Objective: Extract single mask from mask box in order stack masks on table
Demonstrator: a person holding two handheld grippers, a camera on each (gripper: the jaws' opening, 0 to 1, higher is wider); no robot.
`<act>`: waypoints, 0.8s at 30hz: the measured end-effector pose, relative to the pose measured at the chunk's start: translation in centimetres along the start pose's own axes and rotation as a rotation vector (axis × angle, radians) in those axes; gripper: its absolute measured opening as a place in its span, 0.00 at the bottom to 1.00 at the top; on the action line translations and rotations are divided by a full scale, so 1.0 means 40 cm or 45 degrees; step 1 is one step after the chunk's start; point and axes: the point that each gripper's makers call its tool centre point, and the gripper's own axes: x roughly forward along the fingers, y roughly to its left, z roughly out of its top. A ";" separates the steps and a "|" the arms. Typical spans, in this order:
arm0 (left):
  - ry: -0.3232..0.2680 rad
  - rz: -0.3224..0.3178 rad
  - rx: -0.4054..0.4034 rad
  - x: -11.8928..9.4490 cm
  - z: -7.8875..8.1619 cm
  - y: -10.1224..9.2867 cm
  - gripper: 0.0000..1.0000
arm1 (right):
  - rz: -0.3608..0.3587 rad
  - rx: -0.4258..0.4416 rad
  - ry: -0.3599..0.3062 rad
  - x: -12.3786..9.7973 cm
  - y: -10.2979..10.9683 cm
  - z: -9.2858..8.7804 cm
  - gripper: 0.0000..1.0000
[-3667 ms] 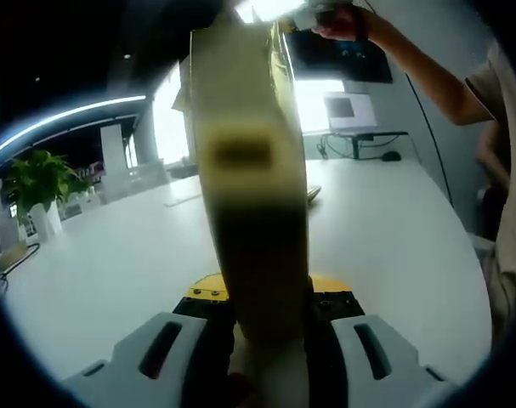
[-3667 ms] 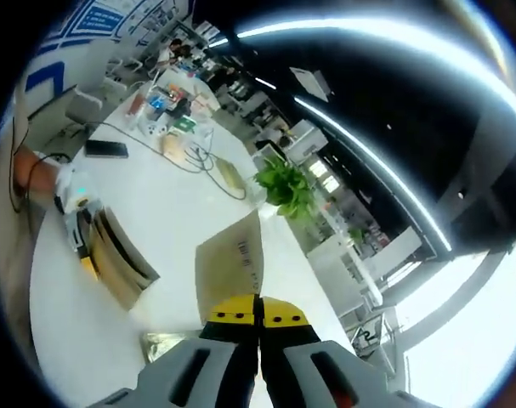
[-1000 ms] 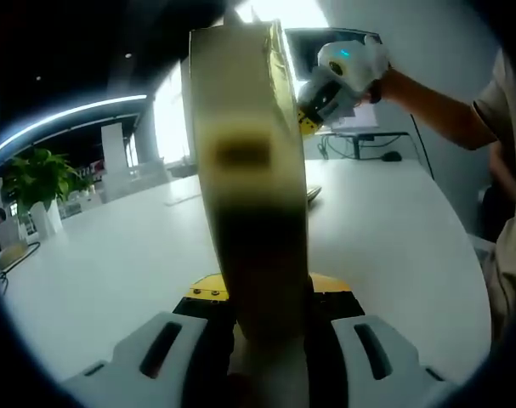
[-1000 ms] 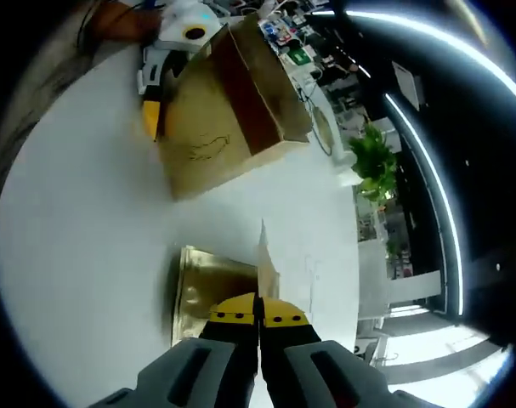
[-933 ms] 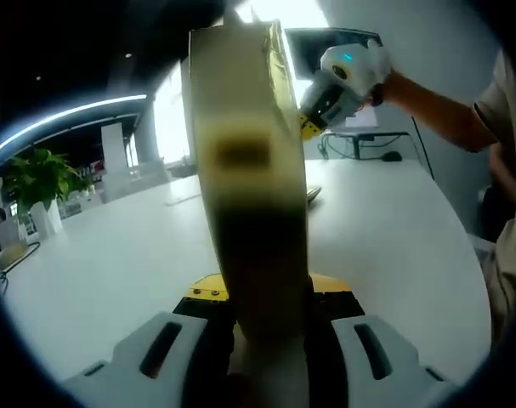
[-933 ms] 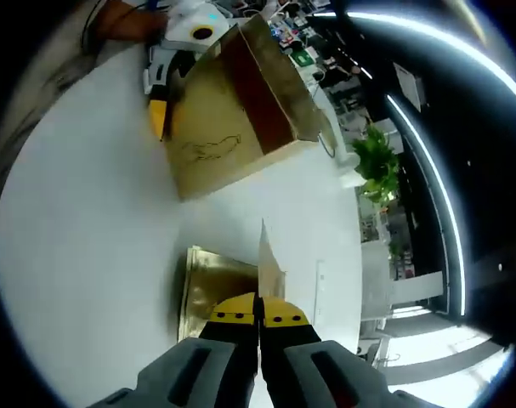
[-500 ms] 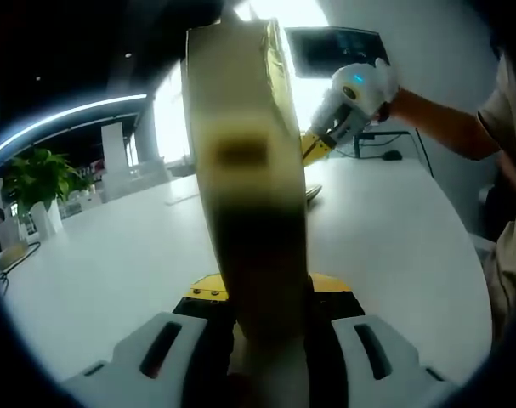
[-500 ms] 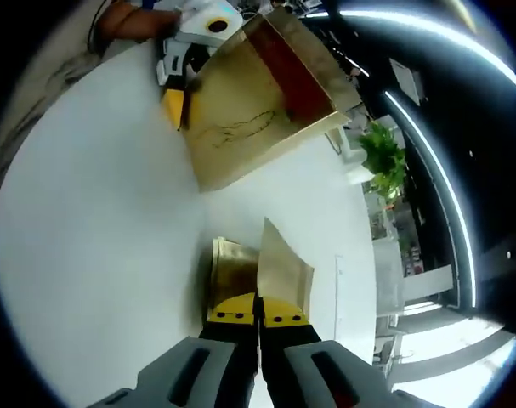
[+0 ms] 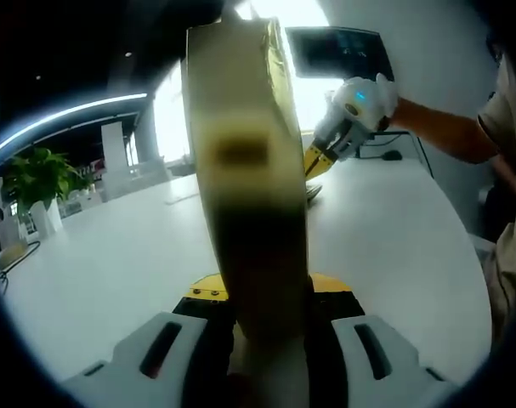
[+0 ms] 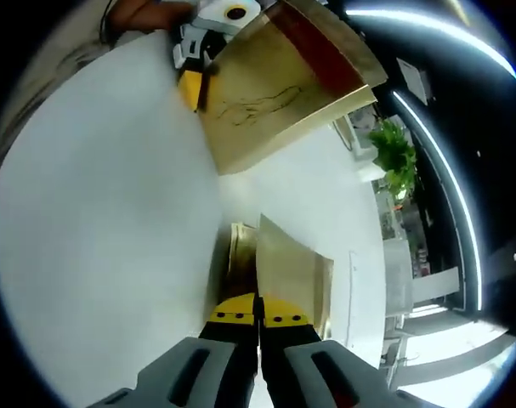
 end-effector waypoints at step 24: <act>0.001 0.000 -0.002 -0.001 0.001 -0.005 0.22 | 0.021 0.107 0.006 0.008 0.012 -0.025 0.04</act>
